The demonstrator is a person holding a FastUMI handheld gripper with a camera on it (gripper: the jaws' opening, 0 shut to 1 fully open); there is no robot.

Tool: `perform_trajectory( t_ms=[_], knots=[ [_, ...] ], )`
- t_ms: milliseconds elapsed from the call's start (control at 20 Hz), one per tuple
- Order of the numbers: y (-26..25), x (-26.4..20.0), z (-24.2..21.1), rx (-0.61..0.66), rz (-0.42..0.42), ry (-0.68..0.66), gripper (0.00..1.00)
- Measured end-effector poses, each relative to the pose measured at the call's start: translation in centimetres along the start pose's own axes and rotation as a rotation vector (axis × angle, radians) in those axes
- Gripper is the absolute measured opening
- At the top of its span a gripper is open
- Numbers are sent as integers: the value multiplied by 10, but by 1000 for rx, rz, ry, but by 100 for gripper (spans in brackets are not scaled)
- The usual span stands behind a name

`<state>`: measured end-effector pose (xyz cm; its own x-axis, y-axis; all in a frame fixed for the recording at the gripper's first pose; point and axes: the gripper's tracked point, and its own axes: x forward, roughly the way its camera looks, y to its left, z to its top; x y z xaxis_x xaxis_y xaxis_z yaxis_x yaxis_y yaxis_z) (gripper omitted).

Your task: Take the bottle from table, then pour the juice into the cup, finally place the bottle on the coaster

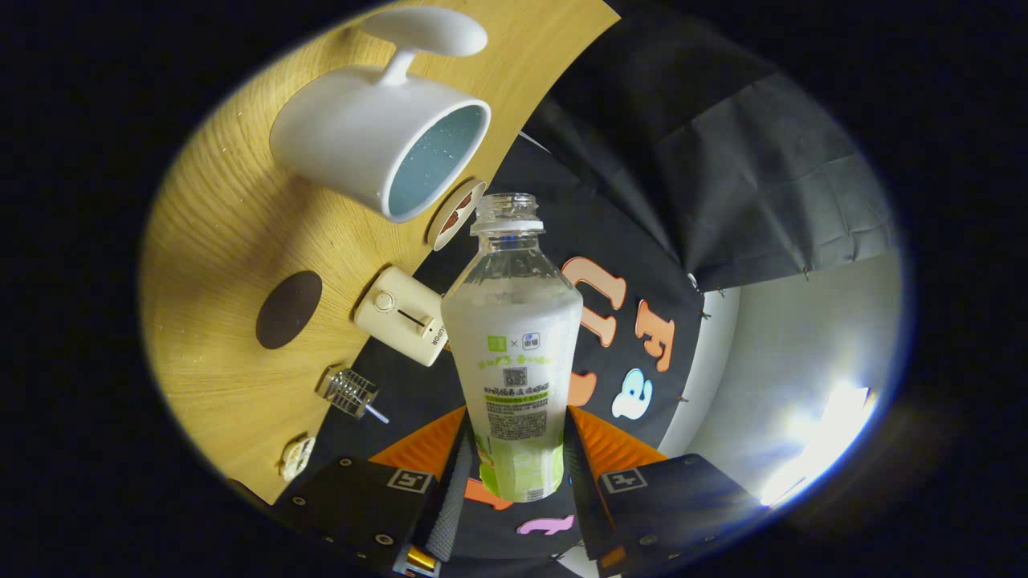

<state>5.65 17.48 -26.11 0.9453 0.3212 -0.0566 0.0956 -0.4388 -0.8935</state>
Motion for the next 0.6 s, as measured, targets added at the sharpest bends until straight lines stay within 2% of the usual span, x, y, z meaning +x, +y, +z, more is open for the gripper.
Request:
perform_trajectory(
  t_ms=[150,300,500,600],
  knots=[
    [28,1,-2,183,97,33,61],
    [48,3,-3,417,203,89,61],
    [58,10,-5,887,303,170,62],
    [59,22,-6,1078,331,196,62]
  ],
)
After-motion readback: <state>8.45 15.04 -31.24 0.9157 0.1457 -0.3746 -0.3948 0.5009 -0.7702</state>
